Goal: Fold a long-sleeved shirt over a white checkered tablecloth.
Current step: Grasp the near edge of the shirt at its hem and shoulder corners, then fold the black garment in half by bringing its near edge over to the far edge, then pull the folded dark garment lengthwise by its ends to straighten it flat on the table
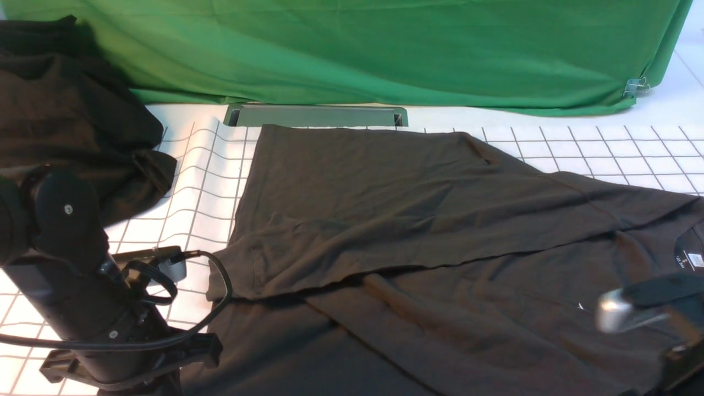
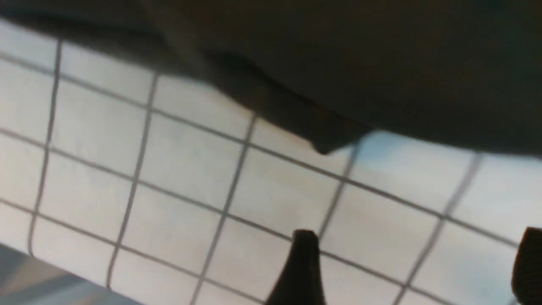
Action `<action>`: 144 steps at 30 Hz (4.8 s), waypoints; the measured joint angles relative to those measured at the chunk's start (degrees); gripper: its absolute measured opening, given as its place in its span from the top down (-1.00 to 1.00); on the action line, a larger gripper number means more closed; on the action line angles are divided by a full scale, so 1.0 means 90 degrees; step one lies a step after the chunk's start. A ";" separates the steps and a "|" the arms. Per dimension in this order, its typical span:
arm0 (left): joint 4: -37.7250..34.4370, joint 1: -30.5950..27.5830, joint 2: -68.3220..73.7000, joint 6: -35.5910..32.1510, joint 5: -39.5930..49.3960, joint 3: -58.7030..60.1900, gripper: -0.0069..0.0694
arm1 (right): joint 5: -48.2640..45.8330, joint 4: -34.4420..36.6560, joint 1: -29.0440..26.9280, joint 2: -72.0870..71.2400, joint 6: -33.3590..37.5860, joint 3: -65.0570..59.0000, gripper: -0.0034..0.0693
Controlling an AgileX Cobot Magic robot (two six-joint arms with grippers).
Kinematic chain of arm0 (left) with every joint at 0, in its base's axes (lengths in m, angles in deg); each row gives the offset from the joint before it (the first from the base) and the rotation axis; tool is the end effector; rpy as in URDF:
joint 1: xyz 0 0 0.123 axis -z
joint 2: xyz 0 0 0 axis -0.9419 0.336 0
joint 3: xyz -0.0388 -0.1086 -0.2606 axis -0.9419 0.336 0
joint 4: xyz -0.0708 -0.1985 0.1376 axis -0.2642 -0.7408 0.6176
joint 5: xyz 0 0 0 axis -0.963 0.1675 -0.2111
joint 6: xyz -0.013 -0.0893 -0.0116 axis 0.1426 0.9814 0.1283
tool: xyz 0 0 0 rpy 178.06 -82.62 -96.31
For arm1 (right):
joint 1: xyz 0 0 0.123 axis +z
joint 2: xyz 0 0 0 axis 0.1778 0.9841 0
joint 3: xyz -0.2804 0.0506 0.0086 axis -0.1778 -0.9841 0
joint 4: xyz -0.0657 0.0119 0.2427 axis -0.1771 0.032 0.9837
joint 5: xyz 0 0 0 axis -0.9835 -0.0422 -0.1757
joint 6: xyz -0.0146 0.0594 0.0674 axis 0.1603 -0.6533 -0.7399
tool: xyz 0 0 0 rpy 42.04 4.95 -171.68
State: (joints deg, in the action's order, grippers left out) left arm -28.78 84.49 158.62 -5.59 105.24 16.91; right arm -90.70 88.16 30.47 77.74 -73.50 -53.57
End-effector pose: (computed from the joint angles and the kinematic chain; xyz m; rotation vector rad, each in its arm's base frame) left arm 0.2195 -0.0735 0.1977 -0.0010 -3.0560 0.2820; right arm 0.1704 0.0768 0.2040 -0.5986 2.9594 0.2500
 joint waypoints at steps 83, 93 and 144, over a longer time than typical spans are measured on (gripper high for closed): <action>-0.1191 -0.0766 0.3405 -0.0095 -0.0131 -0.6260 0.76 | -0.0890 -0.2370 -0.0101 0.4269 -0.0673 0.6731 0.83; -0.1187 -0.1141 0.4780 0.0405 -0.0555 -0.7396 0.76 | -0.0859 -0.2376 -0.0144 0.6093 -0.0678 0.8839 0.82; -0.1350 -0.1206 0.4771 -0.0488 0.1234 -0.9708 -0.53 | -0.0578 -0.0967 -0.4031 0.4002 -0.0335 0.5325 -0.99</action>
State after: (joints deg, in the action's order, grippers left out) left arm -40.94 73.64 201.56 -9.99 116.35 -70.46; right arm -95.90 79.45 -5.81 113.75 -76.51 -5.64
